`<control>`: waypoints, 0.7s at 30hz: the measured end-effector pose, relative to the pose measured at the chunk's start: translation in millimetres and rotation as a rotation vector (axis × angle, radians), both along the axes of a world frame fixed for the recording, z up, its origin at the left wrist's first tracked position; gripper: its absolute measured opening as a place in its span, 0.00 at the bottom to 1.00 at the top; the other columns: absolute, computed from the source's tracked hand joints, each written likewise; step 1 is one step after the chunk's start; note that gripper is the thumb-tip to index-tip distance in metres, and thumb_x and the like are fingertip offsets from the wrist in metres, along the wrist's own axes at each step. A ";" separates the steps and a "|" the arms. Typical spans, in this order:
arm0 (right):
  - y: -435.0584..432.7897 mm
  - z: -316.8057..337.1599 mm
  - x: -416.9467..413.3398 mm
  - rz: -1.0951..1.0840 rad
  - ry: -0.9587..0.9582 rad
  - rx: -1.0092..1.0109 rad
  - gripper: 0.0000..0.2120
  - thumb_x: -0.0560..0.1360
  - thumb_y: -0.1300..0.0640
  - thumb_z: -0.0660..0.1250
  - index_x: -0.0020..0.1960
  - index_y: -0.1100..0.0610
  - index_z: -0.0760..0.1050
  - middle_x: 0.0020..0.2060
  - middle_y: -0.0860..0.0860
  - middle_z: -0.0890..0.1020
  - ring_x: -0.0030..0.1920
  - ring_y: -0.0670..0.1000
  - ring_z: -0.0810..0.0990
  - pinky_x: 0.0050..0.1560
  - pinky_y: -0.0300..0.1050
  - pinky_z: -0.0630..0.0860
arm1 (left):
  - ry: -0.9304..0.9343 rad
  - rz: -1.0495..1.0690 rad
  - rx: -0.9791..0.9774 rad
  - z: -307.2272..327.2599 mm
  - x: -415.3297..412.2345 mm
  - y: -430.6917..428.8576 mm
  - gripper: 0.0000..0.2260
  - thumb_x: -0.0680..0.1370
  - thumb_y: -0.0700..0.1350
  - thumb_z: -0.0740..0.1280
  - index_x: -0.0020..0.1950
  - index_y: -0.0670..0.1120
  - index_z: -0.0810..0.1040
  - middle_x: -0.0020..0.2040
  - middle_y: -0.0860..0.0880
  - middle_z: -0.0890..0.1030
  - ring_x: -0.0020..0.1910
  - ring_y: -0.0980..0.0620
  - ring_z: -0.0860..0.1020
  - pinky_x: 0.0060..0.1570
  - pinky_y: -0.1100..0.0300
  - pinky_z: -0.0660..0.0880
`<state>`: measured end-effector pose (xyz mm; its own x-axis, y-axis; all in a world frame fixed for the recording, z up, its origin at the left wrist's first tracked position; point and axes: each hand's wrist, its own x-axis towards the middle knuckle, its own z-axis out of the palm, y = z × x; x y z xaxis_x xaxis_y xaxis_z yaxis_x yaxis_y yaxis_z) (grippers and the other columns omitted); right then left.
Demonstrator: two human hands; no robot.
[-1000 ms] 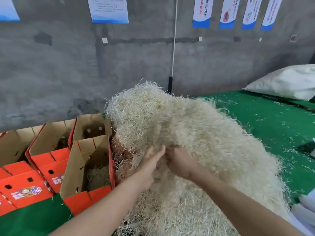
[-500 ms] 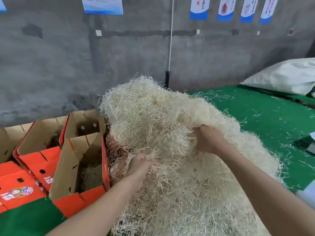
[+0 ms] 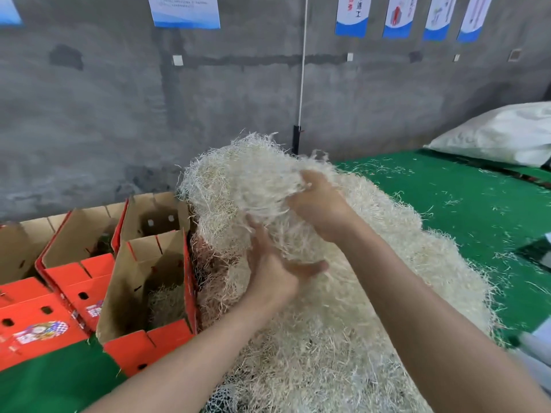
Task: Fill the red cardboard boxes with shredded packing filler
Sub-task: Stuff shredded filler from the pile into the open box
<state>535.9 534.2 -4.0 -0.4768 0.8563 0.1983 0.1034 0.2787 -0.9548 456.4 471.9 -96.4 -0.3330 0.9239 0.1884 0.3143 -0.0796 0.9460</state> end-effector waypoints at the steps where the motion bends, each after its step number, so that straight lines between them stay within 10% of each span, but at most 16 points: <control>1: -3.9 0.6 -1.4 0.147 -0.087 -0.033 0.16 0.70 0.72 0.67 0.52 0.56 0.72 0.38 0.49 0.83 0.34 0.39 0.81 0.34 0.30 0.75 | -0.208 0.027 0.017 5.9 -4.2 4.8 0.37 0.69 0.49 0.74 0.72 0.46 0.59 0.65 0.44 0.72 0.59 0.60 0.76 0.56 0.59 0.76; 2: -2.6 -1.2 -0.4 0.222 -0.145 -0.055 0.18 0.69 0.70 0.69 0.55 0.56 0.72 0.44 0.51 0.83 0.43 0.42 0.82 0.45 0.35 0.78 | -0.335 0.108 0.035 8.4 -13.4 10.3 0.16 0.74 0.39 0.69 0.60 0.48 0.72 0.51 0.47 0.79 0.43 0.64 0.80 0.40 0.67 0.78; 4: 7.0 -2.2 9.1 0.127 -0.133 -0.026 0.22 0.69 0.68 0.71 0.60 0.55 0.72 0.53 0.55 0.80 0.48 0.48 0.80 0.49 0.42 0.77 | -0.339 0.266 -0.036 14.0 -36.8 13.2 0.10 0.75 0.34 0.65 0.44 0.50 0.75 0.40 0.52 0.79 0.32 0.63 0.79 0.26 0.67 0.74; 8: 28.6 -8.6 28.0 -0.307 -0.090 0.449 0.21 0.72 0.67 0.65 0.62 0.52 0.72 0.56 0.48 0.77 0.50 0.48 0.75 0.53 0.48 0.76 | -0.585 0.226 -0.283 9.8 -74.2 1.1 0.18 0.72 0.32 0.67 0.61 0.35 0.73 0.58 0.34 0.77 0.51 0.40 0.78 0.52 0.45 0.76; 11: 32.0 -20.1 16.4 0.001 -0.083 0.446 0.30 0.75 0.66 0.62 0.72 0.45 0.60 0.70 0.44 0.65 0.69 0.46 0.63 0.68 0.44 0.62 | -0.627 0.232 -0.307 4.1 -80.3 -10.1 0.13 0.74 0.27 0.62 0.58 0.31 0.72 0.45 0.34 0.81 0.35 0.45 0.80 0.29 0.56 0.77; 13: 40.4 -38.8 1.0 0.117 -0.432 0.521 0.28 0.74 0.62 0.61 0.69 0.43 0.62 0.72 0.44 0.63 0.72 0.49 0.58 0.71 0.52 0.58 | -0.667 0.225 -0.302 5.6 -79.7 -15.5 0.08 0.77 0.27 0.58 0.48 0.37 0.74 0.25 0.43 0.79 0.21 0.51 0.77 0.18 0.60 0.74; 17: 57.9 -98.2 21.8 -0.031 -1.368 0.506 0.17 0.78 0.54 0.56 0.66 0.52 0.67 0.71 0.55 0.64 0.73 0.64 0.53 0.65 0.75 0.43 | -0.722 0.206 -0.213 17.1 -94.6 -22.9 0.10 0.75 0.26 0.58 0.40 0.39 0.73 0.22 0.46 0.78 0.19 0.52 0.76 0.16 0.63 0.71; 21: 58.1 -115.8 52.4 -0.158 -1.266 0.388 0.17 0.77 0.64 0.57 0.63 0.54 0.70 0.69 0.54 0.67 0.71 0.60 0.60 0.68 0.71 0.49 | -0.767 0.261 -0.222 22.8 -114.4 -28.0 0.07 0.75 0.28 0.59 0.41 0.36 0.73 0.24 0.43 0.79 0.21 0.48 0.78 0.19 0.59 0.74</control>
